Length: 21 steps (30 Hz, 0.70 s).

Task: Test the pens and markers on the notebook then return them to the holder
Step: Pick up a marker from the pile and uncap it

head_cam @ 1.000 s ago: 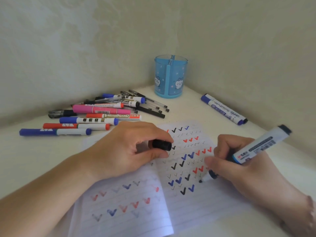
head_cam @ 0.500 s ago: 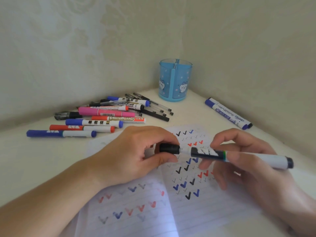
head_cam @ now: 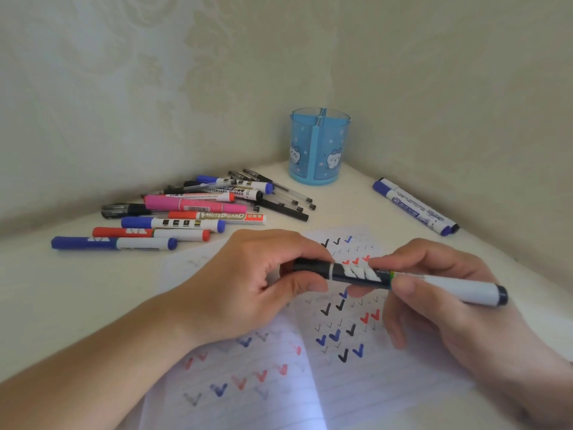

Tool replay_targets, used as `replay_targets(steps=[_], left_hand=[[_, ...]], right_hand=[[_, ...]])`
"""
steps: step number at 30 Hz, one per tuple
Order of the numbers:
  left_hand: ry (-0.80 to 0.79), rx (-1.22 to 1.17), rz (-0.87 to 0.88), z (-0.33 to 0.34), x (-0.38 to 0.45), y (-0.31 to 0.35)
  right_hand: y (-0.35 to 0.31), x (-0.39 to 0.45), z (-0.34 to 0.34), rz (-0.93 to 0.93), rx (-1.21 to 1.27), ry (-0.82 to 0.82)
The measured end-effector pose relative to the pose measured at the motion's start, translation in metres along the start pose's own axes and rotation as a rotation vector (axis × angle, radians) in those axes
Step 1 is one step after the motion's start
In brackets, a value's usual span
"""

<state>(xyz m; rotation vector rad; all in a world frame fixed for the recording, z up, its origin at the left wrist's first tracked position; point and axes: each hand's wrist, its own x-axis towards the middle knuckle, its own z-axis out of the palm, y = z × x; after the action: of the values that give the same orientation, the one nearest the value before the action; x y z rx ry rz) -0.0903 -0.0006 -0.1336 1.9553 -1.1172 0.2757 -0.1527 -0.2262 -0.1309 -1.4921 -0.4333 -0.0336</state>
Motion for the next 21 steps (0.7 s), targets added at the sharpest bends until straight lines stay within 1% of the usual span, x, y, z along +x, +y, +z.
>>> replay_targets(steps=[7,10,13,14,17,19,21], left_hand=[[0.056,0.003,0.028,0.003,0.002,0.004],[0.034,-0.006,0.027,0.004,0.001,0.006],[0.024,-0.007,0.027,0.003,0.001,0.01],[0.019,-0.009,0.024,0.003,0.001,0.01],[0.01,-0.005,0.02,0.0,0.002,0.007],[0.064,0.029,0.028,-0.002,0.002,0.004],[0.109,0.077,0.03,-0.004,0.002,0.001]], right_hand=[[0.004,0.002,0.004,-0.088,-0.135,0.04],[0.008,0.001,0.001,-0.096,-0.163,0.055],[0.006,0.001,0.003,-0.123,-0.198,0.028],[0.005,0.002,0.003,-0.122,-0.198,0.013],[-0.002,0.004,0.0,-0.031,-0.157,-0.005],[-0.008,0.003,-0.003,-0.036,-0.189,0.052],[-0.01,-0.001,-0.006,-0.045,-0.194,0.196]])
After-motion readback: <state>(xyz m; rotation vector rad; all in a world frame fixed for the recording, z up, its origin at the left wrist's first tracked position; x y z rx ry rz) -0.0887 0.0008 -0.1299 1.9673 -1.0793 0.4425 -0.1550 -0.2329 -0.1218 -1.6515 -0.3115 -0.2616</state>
